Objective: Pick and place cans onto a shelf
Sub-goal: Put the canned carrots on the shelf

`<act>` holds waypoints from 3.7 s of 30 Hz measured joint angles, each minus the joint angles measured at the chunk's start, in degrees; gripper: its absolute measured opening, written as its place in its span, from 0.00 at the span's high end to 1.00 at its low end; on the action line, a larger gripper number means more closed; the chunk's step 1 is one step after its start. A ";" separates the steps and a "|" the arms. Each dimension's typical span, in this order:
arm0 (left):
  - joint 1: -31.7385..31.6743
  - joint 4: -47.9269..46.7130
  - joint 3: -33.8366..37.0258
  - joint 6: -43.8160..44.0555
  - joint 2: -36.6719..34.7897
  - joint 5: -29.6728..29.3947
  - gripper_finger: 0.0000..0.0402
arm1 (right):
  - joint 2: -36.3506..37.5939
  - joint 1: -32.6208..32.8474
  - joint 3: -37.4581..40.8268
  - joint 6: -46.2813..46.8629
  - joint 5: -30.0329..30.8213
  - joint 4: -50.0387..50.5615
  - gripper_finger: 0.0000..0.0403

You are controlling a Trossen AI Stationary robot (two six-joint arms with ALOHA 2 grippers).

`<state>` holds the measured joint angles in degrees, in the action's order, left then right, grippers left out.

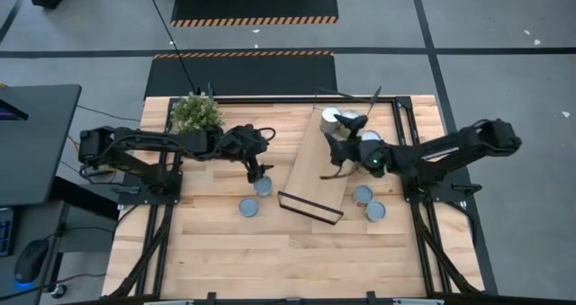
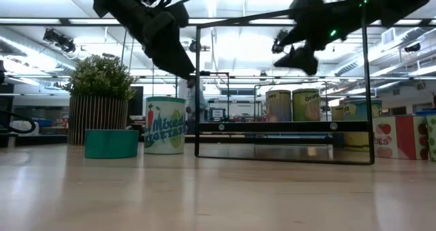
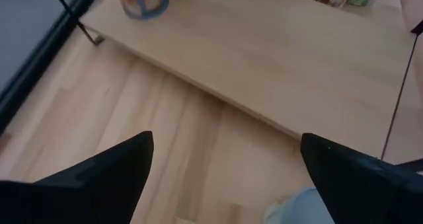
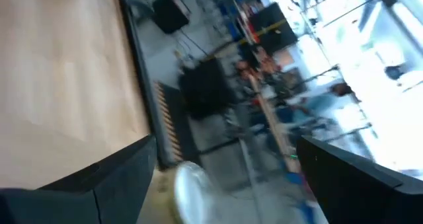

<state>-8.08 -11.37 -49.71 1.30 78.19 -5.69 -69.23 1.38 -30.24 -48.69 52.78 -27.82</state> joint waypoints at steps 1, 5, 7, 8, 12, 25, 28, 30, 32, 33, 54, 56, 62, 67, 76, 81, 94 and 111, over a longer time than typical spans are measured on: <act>0.00 -0.53 0.00 0.99 0.00 0.00 0.03 | 1.85 1.04 0.00 3.70 -0.27 2.63 0.07; 0.00 -1.19 0.00 4.13 0.02 -0.01 0.03 | 7.09 2.84 -1.69 24.96 -2.06 20.24 0.07; 0.00 -1.67 0.00 4.97 0.02 -0.01 0.03 | 8.07 3.07 -5.08 36.06 -3.15 35.88 0.07; 0.01 -1.58 0.00 5.40 0.02 0.00 0.03 | 8.23 3.04 -7.60 41.66 -4.37 43.84 0.07; 0.02 -1.56 0.00 5.64 0.02 -0.01 0.03 | 8.39 1.14 -16.12 57.92 -11.70 65.24 0.07; 0.00 -4.94 0.00 5.57 0.02 -0.16 0.03 | 8.01 -14.85 -21.46 64.81 -31.18 83.81 0.04; 0.00 -5.91 0.00 5.55 0.02 -0.47 0.03 | 7.46 -18.57 -21.46 64.59 -33.48 85.79 0.01; 0.02 -6.22 0.00 5.53 0.02 -0.58 0.03 | 6.80 -20.95 -21.44 63.77 -35.41 86.62 0.01; 0.01 -6.30 0.00 5.55 0.02 -0.62 0.03 | 6.23 -23.02 -21.44 63.15 -37.85 87.40 0.01; 0.00 -6.30 0.00 5.54 0.02 -0.62 0.03 | 5.88 -23.89 -21.46 62.83 -39.55 87.96 0.01; 0.00 -7.44 0.00 5.76 0.04 -0.64 0.03 | 5.09 -13.12 -19.10 84.33 -40.87 92.84 0.01; 0.00 -7.47 0.00 5.79 0.04 -0.64 0.03 | 5.09 -11.17 -19.08 85.76 -40.83 93.98 0.01; 0.00 -7.74 0.00 5.79 0.04 -0.64 0.03 | 5.09 -5.32 -19.08 90.76 -39.11 97.63 0.01; 0.02 -7.74 0.00 5.96 0.04 -0.64 0.03 | 5.13 -2.75 -15.40 94.12 -40.34 97.50 0.01; 0.02 -7.72 0.00 6.01 0.04 -0.64 0.03 | 5.11 -4.07 -7.94 94.98 -37.44 87.28 0.01; 0.02 -7.74 0.00 6.01 0.04 -0.64 0.03 | 5.11 -5.57 -7.56 93.97 -33.70 84.49 0.01; 0.02 -7.76 -0.02 6.03 0.04 -0.64 0.03 | 5.11 -5.70 -7.56 91.09 -31.60 79.39 0.04; 0.02 -7.89 -0.02 6.80 0.04 -0.64 0.03 | 5.07 -5.48 -14.48 87.60 -34.82 88.39 0.17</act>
<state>-8.05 -19.26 -49.74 8.10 78.24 -6.33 -64.16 -4.10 -44.72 38.91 17.96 60.57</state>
